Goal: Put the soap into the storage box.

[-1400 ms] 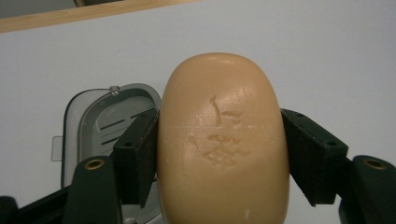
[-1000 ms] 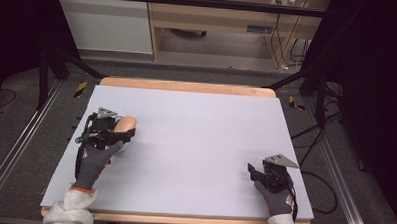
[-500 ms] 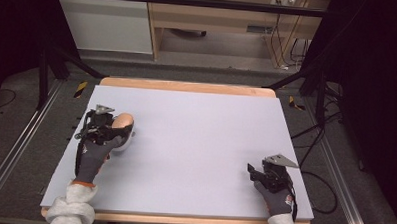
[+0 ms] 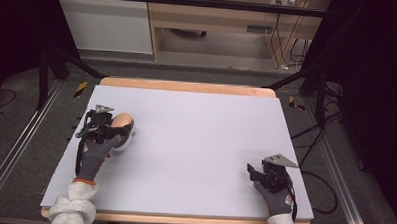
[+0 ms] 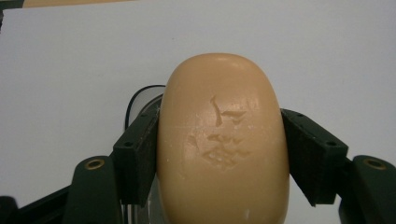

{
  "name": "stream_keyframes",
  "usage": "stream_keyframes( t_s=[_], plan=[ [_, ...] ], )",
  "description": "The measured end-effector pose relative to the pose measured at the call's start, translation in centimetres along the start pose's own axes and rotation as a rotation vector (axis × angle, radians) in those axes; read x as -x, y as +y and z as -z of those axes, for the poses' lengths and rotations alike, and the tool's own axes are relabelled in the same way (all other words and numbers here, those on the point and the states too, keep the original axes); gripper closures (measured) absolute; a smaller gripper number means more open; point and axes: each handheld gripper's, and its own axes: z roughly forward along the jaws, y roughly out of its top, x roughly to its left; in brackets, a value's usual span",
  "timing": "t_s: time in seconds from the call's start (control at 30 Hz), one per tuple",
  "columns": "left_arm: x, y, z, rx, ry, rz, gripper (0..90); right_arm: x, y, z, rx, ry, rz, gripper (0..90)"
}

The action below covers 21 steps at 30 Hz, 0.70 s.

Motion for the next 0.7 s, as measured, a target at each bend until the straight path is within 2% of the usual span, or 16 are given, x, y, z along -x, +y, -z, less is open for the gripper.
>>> stream_keyframes(
  t_s=[0.7],
  plan=[
    [-0.27, -0.89, -1.05, -0.036, 0.017, 0.002, 31.7, -0.03, -0.03, -0.14, -0.005, -0.001, 0.004, 39.8]
  ],
)
